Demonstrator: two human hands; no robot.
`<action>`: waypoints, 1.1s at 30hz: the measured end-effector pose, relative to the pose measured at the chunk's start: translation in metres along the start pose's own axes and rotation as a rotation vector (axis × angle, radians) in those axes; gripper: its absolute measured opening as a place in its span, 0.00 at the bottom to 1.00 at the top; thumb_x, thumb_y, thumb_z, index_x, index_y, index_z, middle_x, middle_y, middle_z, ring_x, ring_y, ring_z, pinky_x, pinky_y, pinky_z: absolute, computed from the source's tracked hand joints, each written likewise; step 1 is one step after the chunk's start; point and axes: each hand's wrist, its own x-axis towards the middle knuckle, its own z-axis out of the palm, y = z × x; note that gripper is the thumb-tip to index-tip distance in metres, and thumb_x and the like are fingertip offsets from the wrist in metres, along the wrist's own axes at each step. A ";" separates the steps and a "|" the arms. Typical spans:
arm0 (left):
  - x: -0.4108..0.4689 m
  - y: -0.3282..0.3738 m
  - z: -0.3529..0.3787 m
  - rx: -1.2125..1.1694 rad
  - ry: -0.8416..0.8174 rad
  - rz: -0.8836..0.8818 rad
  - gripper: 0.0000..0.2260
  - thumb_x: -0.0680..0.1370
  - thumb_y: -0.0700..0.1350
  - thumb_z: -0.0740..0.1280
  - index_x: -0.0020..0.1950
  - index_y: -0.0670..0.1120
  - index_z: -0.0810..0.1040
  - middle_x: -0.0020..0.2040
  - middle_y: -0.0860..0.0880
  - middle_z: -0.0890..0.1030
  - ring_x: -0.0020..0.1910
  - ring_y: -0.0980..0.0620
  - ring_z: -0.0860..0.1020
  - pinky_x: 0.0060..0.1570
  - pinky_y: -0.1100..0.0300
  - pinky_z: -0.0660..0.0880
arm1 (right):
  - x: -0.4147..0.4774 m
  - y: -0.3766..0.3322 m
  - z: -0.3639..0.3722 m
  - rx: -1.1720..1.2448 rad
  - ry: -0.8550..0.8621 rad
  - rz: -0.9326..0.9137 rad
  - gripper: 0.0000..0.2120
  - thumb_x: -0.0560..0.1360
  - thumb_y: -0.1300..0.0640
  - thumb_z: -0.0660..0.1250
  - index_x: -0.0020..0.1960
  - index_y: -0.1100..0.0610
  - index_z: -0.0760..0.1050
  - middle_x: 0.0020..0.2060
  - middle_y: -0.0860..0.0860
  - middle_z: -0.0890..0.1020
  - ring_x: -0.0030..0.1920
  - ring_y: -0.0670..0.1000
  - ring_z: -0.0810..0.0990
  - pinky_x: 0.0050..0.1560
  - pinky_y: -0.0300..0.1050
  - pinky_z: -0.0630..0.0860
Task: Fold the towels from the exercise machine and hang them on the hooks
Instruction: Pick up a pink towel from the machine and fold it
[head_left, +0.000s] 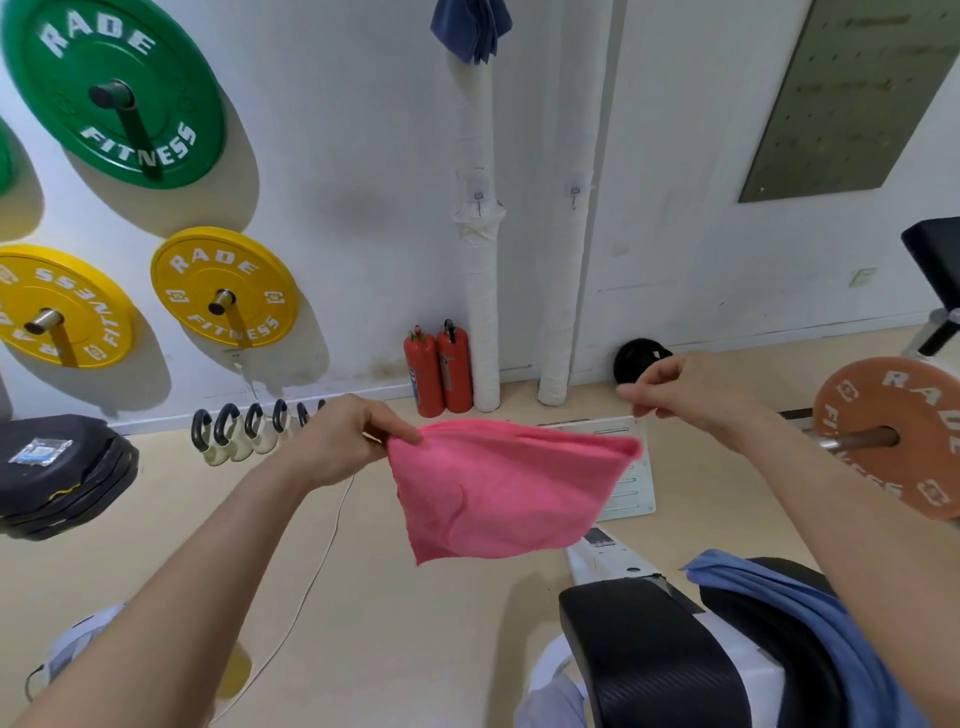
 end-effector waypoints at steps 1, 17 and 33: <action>-0.001 0.001 0.002 -0.005 0.010 -0.005 0.19 0.71 0.27 0.68 0.44 0.51 0.86 0.41 0.57 0.84 0.43 0.60 0.82 0.46 0.69 0.77 | -0.003 -0.001 0.001 -0.076 -0.018 -0.027 0.14 0.69 0.52 0.76 0.38 0.64 0.81 0.35 0.57 0.85 0.36 0.49 0.79 0.42 0.42 0.75; -0.018 0.029 0.001 -0.382 -0.113 -0.023 0.05 0.67 0.38 0.72 0.41 0.42 0.86 0.38 0.44 0.85 0.38 0.52 0.82 0.40 0.63 0.77 | -0.033 -0.034 0.157 -0.064 -0.553 -0.278 0.30 0.74 0.57 0.70 0.73 0.46 0.63 0.69 0.43 0.69 0.67 0.43 0.68 0.62 0.39 0.67; -0.021 0.057 -0.024 -0.373 0.045 0.141 0.12 0.74 0.28 0.66 0.44 0.42 0.85 0.33 0.53 0.83 0.30 0.58 0.78 0.27 0.67 0.70 | -0.012 -0.012 0.118 -0.209 -0.518 -0.284 0.03 0.71 0.60 0.68 0.43 0.60 0.78 0.34 0.49 0.73 0.35 0.46 0.69 0.37 0.37 0.66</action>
